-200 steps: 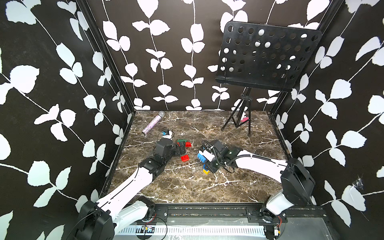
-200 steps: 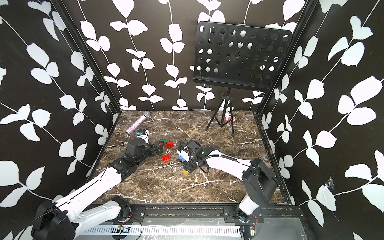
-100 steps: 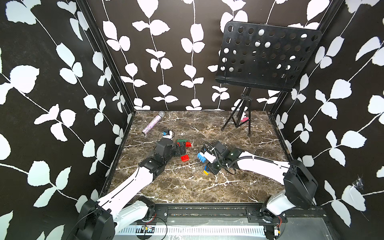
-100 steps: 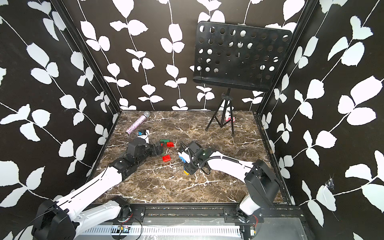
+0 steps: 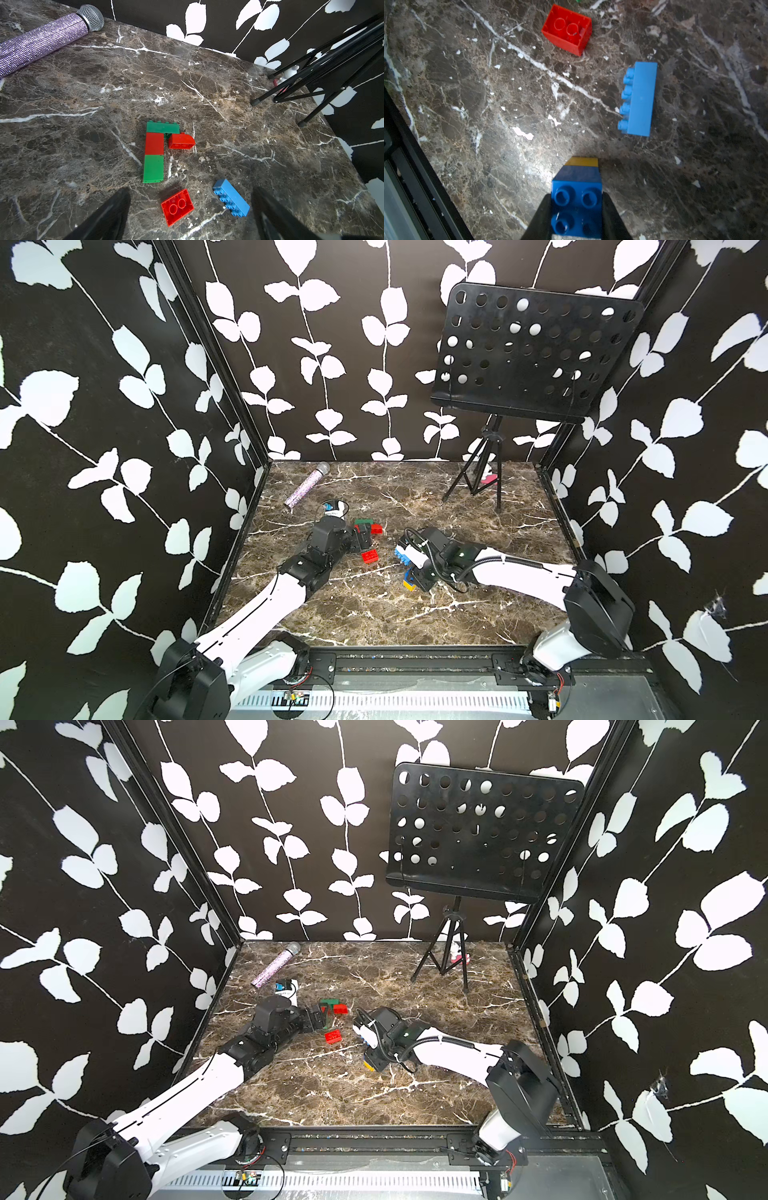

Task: Assemble the letter r with lego
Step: Assemble the lego brick with the lego brick.

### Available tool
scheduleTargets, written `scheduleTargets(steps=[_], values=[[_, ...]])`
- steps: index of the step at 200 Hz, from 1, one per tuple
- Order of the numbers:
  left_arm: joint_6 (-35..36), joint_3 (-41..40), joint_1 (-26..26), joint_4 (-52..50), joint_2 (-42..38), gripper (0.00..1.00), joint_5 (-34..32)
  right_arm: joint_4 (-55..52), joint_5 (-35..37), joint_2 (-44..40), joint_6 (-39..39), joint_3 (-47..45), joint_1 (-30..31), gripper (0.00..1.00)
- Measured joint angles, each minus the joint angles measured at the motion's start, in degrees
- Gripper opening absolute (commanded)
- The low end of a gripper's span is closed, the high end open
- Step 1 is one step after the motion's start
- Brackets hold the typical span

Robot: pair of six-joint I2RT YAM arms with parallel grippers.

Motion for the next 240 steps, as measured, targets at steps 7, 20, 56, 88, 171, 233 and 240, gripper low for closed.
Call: scheduleTargets(steps=[7,20,56,88,171,233,240], values=[[0.0,0.0,0.0,0.0,0.0,0.93,0.0,-0.1,-0.1,0.9,-0.1,0.8,0.1,0.12],[0.0,0.0,0.0,0.0,0.0,0.93,0.0,-0.5,-0.3,2.5,-0.5,2.5,0.3,0.11],[0.0,-0.4,0.1,0.0,-0.1,0.93,0.0,-4.8,0.0,6.1,-2.2,7.7,0.6,0.1],[0.0,-0.9,0.2,0.0,-0.2,0.93,-0.1,-8.8,2.4,8.3,-3.3,11.0,2.2,0.09],[0.0,-1.2,0.7,-0.1,-0.6,0.93,-0.4,-11.7,1.8,12.9,-4.4,16.9,3.4,0.06],[0.0,-1.9,3.1,-3.1,-7.4,0.94,-1.6,-12.0,2.2,11.8,-4.5,18.1,3.6,0.13],[0.0,-1.9,3.6,-3.6,-8.6,0.94,-1.9,-11.9,2.2,11.8,-4.5,18.3,3.6,0.16]])
